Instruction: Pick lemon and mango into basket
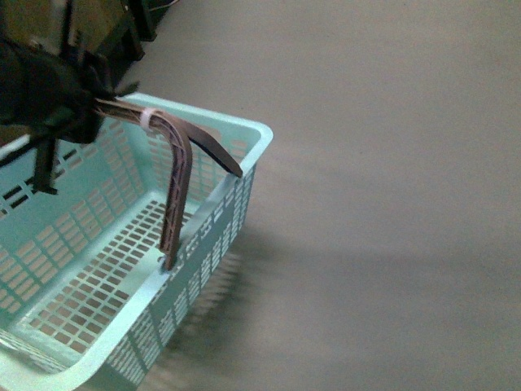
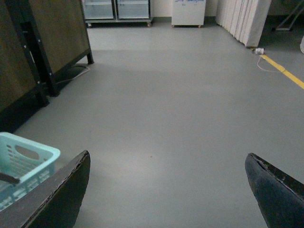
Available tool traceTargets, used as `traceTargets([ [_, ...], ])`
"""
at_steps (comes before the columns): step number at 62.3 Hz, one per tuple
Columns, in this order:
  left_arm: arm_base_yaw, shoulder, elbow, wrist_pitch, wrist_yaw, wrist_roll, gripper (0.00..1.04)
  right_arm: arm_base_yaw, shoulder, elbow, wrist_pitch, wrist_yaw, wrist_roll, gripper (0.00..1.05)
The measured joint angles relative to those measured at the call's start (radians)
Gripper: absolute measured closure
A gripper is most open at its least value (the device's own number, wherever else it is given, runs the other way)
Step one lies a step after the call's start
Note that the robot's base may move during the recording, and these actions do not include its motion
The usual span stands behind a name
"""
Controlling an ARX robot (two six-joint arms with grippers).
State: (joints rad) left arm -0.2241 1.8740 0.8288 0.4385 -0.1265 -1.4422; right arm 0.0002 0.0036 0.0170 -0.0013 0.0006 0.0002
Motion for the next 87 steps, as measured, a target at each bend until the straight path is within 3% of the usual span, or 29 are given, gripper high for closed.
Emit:
traceTargets([
  [16, 0.023, -0.468, -0.155, -0.156, -0.019, -0.024, 1.0, 0.0, 0.0, 0.0, 0.0, 0.0, 0.0, 0.09],
  [39, 0.031, -0.961, -0.17, -0.431, -0.064, -0.048, 1.0, 0.0, 0.0, 0.0, 0.0, 0.0, 0.0, 0.09],
  [87, 0.03, -1.021, -0.152, -0.485, -0.064, -0.047, 1.0, 0.0, 0.0, 0.0, 0.0, 0.0, 0.0, 0.09],
])
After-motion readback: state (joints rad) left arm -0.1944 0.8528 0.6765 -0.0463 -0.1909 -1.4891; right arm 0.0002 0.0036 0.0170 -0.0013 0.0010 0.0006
